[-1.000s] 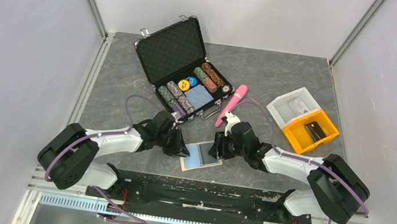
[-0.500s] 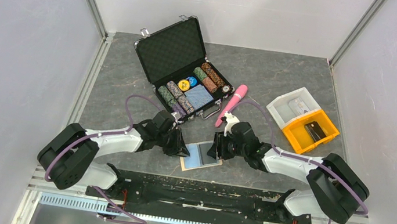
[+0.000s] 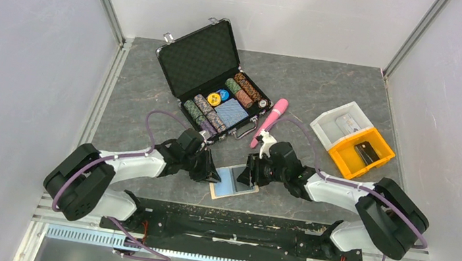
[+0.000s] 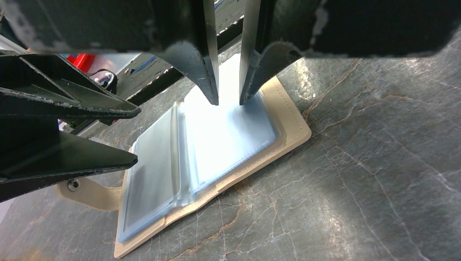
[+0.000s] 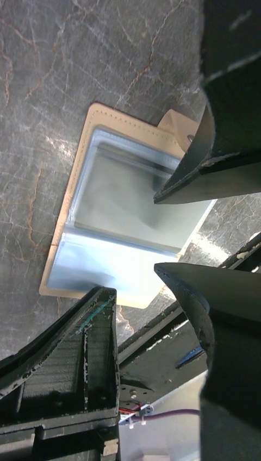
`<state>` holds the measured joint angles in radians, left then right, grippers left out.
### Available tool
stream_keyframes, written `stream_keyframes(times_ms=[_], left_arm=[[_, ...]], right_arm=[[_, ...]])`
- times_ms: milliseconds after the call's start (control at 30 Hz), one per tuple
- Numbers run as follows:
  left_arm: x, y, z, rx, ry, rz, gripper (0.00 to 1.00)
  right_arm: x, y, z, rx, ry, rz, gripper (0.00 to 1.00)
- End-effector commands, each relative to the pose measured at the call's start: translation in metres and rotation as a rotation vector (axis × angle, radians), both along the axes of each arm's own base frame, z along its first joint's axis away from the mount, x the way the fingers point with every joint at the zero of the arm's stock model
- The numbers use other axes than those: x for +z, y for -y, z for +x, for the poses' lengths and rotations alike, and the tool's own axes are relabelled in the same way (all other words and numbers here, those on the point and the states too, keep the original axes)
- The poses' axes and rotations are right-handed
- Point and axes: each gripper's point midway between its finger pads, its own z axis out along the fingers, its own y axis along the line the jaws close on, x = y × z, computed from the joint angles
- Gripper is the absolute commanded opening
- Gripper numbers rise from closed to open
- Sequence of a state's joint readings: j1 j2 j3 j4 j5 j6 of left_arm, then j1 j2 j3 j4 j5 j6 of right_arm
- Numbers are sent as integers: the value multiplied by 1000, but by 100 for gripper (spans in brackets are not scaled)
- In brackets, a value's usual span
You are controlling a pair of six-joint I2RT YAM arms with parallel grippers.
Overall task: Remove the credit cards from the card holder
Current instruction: Remove the credit card from the card holder.
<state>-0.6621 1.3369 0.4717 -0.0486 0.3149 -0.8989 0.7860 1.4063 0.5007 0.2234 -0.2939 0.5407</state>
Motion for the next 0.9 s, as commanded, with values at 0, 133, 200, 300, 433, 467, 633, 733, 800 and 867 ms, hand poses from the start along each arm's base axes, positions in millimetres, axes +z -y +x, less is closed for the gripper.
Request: stream_keyframes(times_ms=[0, 133, 200, 300, 433, 467, 633, 733, 800, 867], left_arm=[[-1, -2, 7, -10, 49, 17, 27], [-1, -2, 6, -11, 48, 16, 27], [-1, -2, 6, -11, 48, 15, 27], [0, -2, 6, -12, 48, 14, 28], [0, -2, 7, -13, 49, 15, 28], [0, -2, 7, -13, 48, 16, 28], [0, -2, 6, -13, 46, 17, 29], [-1, -2, 6, -12, 47, 18, 29], [-1, -3, 5, -11, 46, 18, 29], [0, -3, 6, -11, 47, 17, 29]], right_arm=[[8, -9, 0, 15, 0, 61, 46], [10, -9, 1, 11, 9, 61, 46], [10, -5, 5, -2, 25, 35, 46], [8, 4, 15, -37, 62, -28, 46], [5, 10, 20, -52, 72, -69, 46], [5, 10, 20, -52, 71, -71, 46], [2, 11, 19, -52, 66, -78, 46], [0, 12, 19, -54, 66, -86, 46], [-1, 13, 20, -57, 70, -92, 46], [-3, 14, 20, -56, 70, -101, 46]])
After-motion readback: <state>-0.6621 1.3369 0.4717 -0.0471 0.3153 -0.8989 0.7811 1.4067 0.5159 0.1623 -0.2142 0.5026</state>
